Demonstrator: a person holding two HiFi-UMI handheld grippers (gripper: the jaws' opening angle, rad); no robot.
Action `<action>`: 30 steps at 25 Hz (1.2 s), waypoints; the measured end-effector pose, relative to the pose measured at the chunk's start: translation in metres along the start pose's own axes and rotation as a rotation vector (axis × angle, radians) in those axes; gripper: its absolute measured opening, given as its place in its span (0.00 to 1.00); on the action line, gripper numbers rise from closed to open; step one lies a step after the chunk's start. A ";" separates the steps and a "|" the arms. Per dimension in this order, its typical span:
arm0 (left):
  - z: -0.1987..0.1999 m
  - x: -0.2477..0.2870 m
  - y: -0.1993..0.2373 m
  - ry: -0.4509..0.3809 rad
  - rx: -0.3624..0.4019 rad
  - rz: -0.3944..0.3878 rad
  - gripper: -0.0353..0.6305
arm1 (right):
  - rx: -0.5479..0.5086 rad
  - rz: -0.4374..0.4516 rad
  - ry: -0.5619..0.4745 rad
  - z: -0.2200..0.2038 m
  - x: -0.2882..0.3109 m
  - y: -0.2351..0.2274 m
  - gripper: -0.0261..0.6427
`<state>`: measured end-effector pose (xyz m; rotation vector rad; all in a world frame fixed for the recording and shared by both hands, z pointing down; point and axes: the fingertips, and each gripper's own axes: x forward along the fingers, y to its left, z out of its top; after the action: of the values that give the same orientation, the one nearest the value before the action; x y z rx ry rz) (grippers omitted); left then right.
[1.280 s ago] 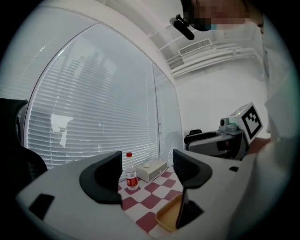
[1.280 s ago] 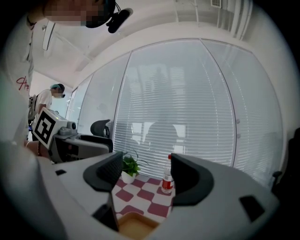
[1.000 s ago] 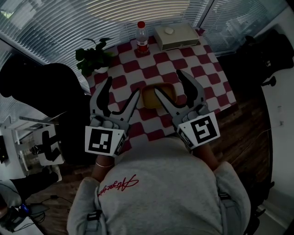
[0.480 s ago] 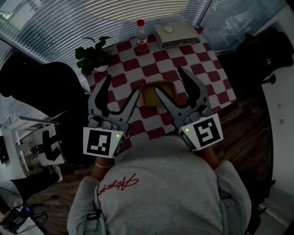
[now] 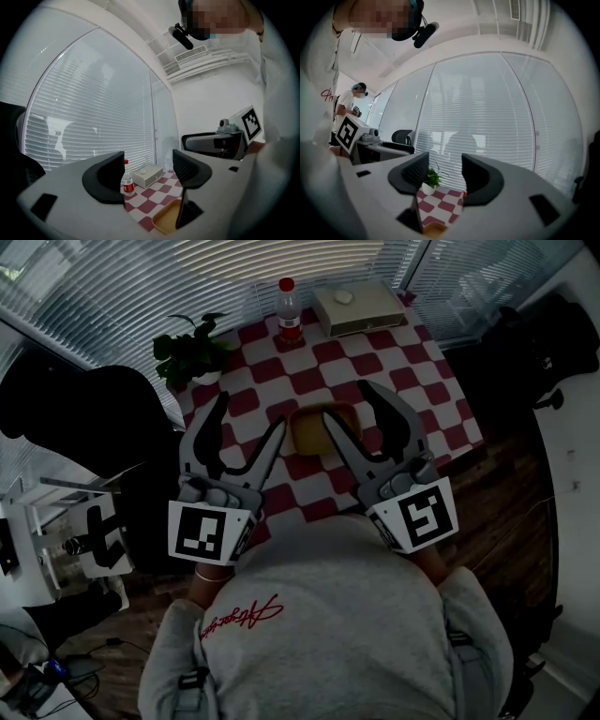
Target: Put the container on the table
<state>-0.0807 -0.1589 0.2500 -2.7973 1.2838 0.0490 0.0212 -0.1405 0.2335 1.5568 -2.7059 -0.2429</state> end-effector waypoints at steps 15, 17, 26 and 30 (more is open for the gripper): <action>0.009 -0.009 -0.004 -0.030 0.014 -0.012 0.34 | 0.020 -0.008 -0.027 0.006 -0.006 0.005 0.20; 0.010 -0.011 -0.004 -0.027 0.020 -0.012 0.32 | 0.021 -0.008 -0.028 0.006 -0.007 0.006 0.19; 0.016 -0.016 -0.006 -0.049 0.024 -0.017 0.25 | 0.032 -0.003 -0.030 0.004 -0.008 0.011 0.13; 0.017 -0.014 -0.008 -0.046 0.027 -0.031 0.22 | 0.035 -0.007 -0.031 0.004 -0.008 0.009 0.11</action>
<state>-0.0838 -0.1415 0.2340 -2.7752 1.2222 0.0933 0.0170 -0.1280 0.2311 1.5852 -2.7431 -0.2220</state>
